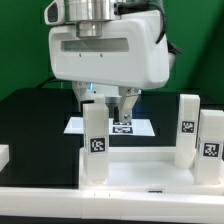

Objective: Assemble desk

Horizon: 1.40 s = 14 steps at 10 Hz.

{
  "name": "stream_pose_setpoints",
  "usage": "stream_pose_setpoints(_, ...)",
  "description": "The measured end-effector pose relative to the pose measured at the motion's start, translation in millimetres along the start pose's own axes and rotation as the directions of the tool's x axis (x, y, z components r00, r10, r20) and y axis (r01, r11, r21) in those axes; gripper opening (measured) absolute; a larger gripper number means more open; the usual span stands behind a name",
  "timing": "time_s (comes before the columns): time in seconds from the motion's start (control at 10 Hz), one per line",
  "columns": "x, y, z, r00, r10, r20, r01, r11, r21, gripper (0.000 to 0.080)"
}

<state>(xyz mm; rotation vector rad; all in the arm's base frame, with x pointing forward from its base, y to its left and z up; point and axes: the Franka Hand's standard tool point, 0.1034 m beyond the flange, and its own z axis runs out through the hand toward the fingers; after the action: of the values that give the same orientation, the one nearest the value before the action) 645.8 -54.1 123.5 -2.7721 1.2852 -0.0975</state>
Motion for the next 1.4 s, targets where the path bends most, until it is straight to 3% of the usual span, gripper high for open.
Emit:
stream_pose_setpoints(0.2,0.2,0.2,0.0,0.991,-0.136,0.000,0.136,0.991,-0.001,0.0649)
stream_pose_setpoints(0.3,0.8,1.2,-0.1,0.967,-0.256,-0.006,0.256,0.966,-0.017,0.0649)
stream_pose_setpoints(0.6,1.2,0.9,-0.2,0.870,-0.492,-0.005,0.492,0.870,-0.027,0.0649)
stream_pose_setpoints(1.0,2.4,3.1,1.6,0.708,-0.707,0.005,0.706,0.707,-0.035,0.0649)
stream_pose_setpoints(1.4,5.2,5.5,0.7,0.454,-0.891,0.028,0.890,0.452,-0.057,0.0649)
